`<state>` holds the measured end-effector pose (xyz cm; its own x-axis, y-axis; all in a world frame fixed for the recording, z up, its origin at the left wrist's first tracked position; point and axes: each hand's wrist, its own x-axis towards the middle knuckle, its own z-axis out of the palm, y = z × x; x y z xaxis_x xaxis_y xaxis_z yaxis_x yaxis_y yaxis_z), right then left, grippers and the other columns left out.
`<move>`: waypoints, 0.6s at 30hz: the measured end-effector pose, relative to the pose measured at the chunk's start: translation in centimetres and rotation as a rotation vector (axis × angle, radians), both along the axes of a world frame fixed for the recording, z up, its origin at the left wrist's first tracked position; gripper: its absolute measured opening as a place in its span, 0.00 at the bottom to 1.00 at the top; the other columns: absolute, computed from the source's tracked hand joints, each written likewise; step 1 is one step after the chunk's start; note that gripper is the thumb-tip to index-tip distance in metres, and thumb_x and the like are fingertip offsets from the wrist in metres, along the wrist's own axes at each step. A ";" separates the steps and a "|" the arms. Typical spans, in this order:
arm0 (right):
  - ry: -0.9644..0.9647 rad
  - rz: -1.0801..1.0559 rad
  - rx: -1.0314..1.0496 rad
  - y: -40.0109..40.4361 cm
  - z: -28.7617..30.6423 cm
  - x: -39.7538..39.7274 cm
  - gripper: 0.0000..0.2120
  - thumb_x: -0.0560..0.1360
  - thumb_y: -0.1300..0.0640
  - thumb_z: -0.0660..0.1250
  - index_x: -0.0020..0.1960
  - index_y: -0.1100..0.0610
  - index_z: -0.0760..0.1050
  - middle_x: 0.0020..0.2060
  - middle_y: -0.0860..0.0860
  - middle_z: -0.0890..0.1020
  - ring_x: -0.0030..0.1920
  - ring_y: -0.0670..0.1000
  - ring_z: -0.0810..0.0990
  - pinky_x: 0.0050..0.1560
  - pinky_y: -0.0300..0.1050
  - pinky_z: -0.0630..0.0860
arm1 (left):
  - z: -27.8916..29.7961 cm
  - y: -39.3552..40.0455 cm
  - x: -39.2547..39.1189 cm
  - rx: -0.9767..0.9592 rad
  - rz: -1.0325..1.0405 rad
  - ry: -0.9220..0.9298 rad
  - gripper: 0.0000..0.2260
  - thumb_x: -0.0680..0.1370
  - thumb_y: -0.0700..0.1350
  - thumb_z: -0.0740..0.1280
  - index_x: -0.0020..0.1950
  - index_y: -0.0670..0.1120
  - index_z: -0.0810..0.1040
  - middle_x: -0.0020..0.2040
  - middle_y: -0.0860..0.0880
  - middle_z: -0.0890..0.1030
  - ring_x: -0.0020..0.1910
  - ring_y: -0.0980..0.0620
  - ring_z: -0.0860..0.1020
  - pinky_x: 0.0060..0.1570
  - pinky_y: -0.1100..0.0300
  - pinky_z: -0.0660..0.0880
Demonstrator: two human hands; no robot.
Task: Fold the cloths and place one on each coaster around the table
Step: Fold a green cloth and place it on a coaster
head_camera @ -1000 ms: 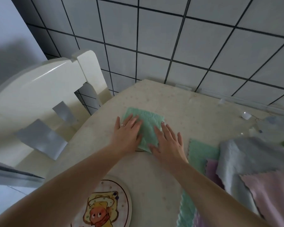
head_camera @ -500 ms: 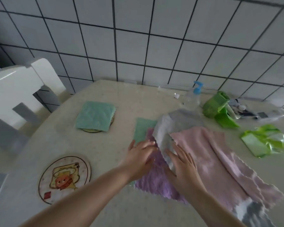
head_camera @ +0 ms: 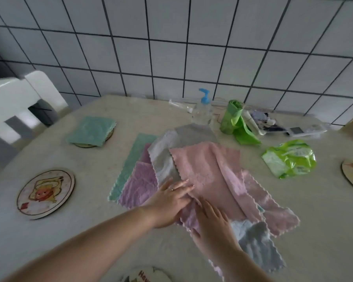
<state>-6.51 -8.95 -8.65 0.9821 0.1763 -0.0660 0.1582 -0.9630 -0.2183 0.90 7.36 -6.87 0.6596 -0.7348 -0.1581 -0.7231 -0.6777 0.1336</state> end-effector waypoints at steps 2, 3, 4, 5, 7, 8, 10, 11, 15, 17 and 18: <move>0.009 0.006 0.119 -0.4 0.9 0.6 0.32 0.67 0.44 0.62 0.69 0.53 0.67 0.63 0.47 0.75 0.57 0.51 0.79 0.55 0.46 0.76 | -0.2 -0.2 0.5 -0.042 0.016 -0.031 0.21 0.76 0.43 0.58 0.70 0.44 0.67 0.76 0.46 0.56 0.76 0.47 0.48 0.72 0.43 0.46; 0.011 0.005 0.176 -0.7 1.0 1.1 0.30 0.71 0.45 0.61 0.72 0.50 0.62 0.67 0.45 0.70 0.59 0.50 0.76 0.57 0.45 0.74 | -0.4 -0.3 0.9 -0.096 0.019 -0.064 0.22 0.75 0.43 0.56 0.69 0.45 0.68 0.75 0.47 0.59 0.76 0.47 0.52 0.72 0.44 0.49; -0.012 0.007 0.219 -1.3 1.0 1.5 0.29 0.73 0.46 0.60 0.73 0.48 0.59 0.68 0.43 0.67 0.60 0.49 0.75 0.57 0.44 0.72 | -0.6 -0.4 1.4 -0.155 0.024 -0.087 0.22 0.75 0.43 0.54 0.68 0.47 0.70 0.74 0.49 0.63 0.75 0.48 0.55 0.72 0.45 0.52; -0.052 0.017 0.263 -1.8 1.0 2.0 0.26 0.75 0.47 0.60 0.72 0.46 0.59 0.68 0.42 0.67 0.58 0.48 0.76 0.56 0.44 0.73 | -0.8 -0.5 2.0 -0.210 0.034 -0.099 0.21 0.75 0.44 0.54 0.67 0.48 0.71 0.72 0.50 0.67 0.74 0.50 0.59 0.72 0.47 0.52; -0.166 0.044 0.366 -2.7 1.4 3.0 0.20 0.75 0.49 0.61 0.66 0.42 0.65 0.63 0.40 0.72 0.53 0.46 0.78 0.49 0.44 0.77 | -1.2 -0.7 3.3 -0.307 0.068 -0.115 0.20 0.75 0.46 0.54 0.65 0.49 0.74 0.67 0.52 0.74 0.71 0.53 0.65 0.71 0.49 0.55; -0.233 0.057 0.399 -3.0 1.3 3.5 0.16 0.75 0.49 0.60 0.62 0.42 0.68 0.59 0.40 0.75 0.51 0.44 0.79 0.46 0.43 0.78 | -1.4 -0.9 3.9 -0.340 0.074 -0.117 0.19 0.75 0.46 0.55 0.63 0.49 0.75 0.64 0.52 0.76 0.69 0.53 0.68 0.70 0.49 0.57; -0.352 0.079 0.429 -3.8 0.8 4.3 0.14 0.74 0.53 0.58 0.58 0.46 0.74 0.55 0.42 0.78 0.51 0.43 0.77 0.46 0.37 0.76 | -1.8 -1.4 4.7 -0.379 0.064 -0.148 0.16 0.76 0.46 0.58 0.60 0.48 0.77 0.60 0.51 0.79 0.64 0.51 0.73 0.67 0.49 0.63; -0.396 0.082 0.426 -4.2 0.5 4.8 0.15 0.74 0.57 0.60 0.58 0.50 0.76 0.56 0.43 0.79 0.54 0.43 0.75 0.49 0.32 0.73 | -1.7 -1.7 4.9 -0.388 0.070 -0.164 0.14 0.76 0.46 0.60 0.59 0.48 0.77 0.58 0.50 0.80 0.62 0.50 0.74 0.65 0.51 0.65; -0.492 0.100 0.368 -5.2 0.8 5.7 0.19 0.73 0.67 0.65 0.60 0.52 0.77 0.59 0.43 0.78 0.57 0.39 0.74 0.58 0.24 0.62 | -1.7 -2.7 4.8 -0.439 0.207 -0.184 0.12 0.77 0.46 0.65 0.60 0.48 0.72 0.58 0.48 0.77 0.58 0.49 0.73 0.57 0.59 0.68; -0.537 0.115 0.351 -5.2 1.8 5.2 0.20 0.73 0.68 0.64 0.61 0.51 0.77 0.59 0.38 0.76 0.56 0.36 0.73 0.57 0.23 0.62 | -1.2 -3.1 4.3 -0.545 0.254 -0.176 0.14 0.76 0.44 0.66 0.61 0.48 0.70 0.58 0.48 0.77 0.56 0.49 0.74 0.52 0.61 0.69; -0.573 0.126 0.342 -5.2 2.4 4.9 0.21 0.73 0.68 0.64 0.60 0.50 0.77 0.57 0.35 0.74 0.56 0.34 0.71 0.56 0.21 0.61 | -0.6 -3.2 3.8 -0.598 0.273 -0.168 0.15 0.76 0.44 0.66 0.61 0.48 0.69 0.57 0.48 0.78 0.55 0.49 0.75 0.51 0.60 0.71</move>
<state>-1.65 -14.16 -6.30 0.8163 0.2098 0.5382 0.4456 -0.8216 -0.3555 4.75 4.11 -7.51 0.8140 -0.4678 0.3445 -0.5802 -0.6836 0.4427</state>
